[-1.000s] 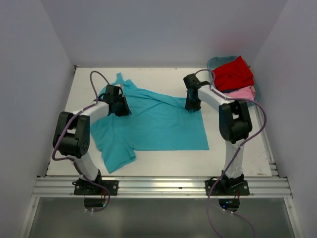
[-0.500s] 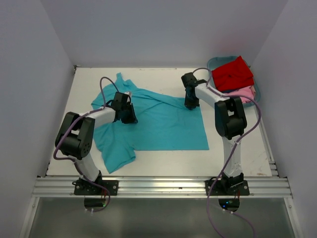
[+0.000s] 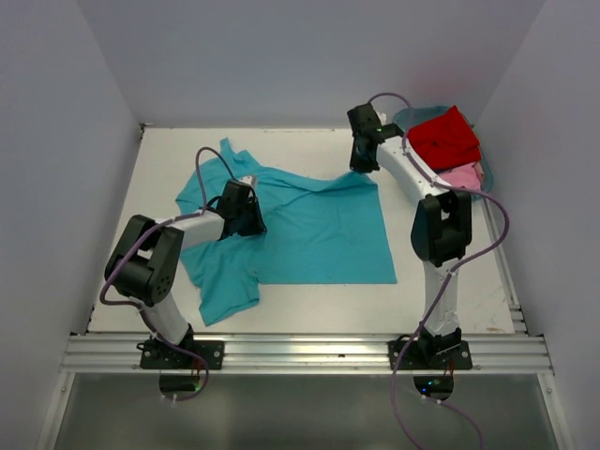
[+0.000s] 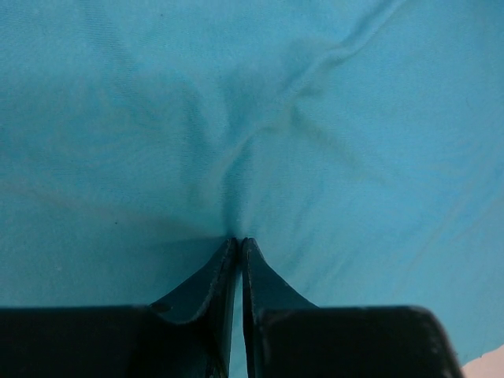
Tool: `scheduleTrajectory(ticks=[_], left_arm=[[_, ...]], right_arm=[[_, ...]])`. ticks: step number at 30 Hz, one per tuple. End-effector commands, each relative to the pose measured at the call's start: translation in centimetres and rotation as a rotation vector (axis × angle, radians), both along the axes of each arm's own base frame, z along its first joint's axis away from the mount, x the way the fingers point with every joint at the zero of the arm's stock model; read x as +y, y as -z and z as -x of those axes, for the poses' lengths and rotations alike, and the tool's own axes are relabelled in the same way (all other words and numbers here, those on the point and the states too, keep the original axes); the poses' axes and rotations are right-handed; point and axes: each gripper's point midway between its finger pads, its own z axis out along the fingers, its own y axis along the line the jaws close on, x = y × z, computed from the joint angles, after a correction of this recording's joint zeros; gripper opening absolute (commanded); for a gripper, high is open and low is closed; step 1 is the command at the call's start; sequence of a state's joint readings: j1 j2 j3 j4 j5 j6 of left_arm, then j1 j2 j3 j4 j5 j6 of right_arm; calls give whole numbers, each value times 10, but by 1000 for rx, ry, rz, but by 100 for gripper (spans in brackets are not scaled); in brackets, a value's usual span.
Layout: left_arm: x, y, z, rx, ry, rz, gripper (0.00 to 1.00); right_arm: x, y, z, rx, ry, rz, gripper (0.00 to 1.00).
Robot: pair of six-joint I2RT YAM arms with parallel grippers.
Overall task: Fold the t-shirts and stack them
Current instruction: Flatten out the tshirt
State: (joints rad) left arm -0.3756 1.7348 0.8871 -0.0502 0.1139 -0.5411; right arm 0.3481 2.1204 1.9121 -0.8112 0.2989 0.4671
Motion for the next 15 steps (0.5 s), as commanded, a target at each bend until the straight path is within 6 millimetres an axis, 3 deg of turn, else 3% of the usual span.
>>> scheduleTrajectory(ticks=[1,2,4,5,7,9,10,11,13,14,15], left_arm=[[18,41,43,154,-5,-101,11],[20,42,44,156,-7,-108,11],[23,43,47,161,-9,-120,11],[24,43,47,160,-11,-122,10],[25,43,49,163,-8,-128,10],[27,41,49,157,-14,-135,10],[27,40,49,153,-11,-138,10],[28,37,47,142,-13,-139,10],[28,32,45,135,-15,-141,10],[27,26,42,116,-16,-135,10],[26,21,40,101,-17,-126,10]], right_arm=[[-17,-15,-18,-13,27,51,0],[-16,-19,-28,-30,39,43,0],[-21,2,-36,6,76,42,0],[-23,0,-43,-8,89,30,0],[-28,19,-51,10,130,44,0],[-31,21,-61,-11,158,46,3],[-35,33,-65,-3,185,59,12],[-35,33,-70,-17,193,56,37],[-35,38,-74,-24,207,50,53],[-35,44,-72,-13,208,51,66],[-34,46,-71,-15,206,52,71]])
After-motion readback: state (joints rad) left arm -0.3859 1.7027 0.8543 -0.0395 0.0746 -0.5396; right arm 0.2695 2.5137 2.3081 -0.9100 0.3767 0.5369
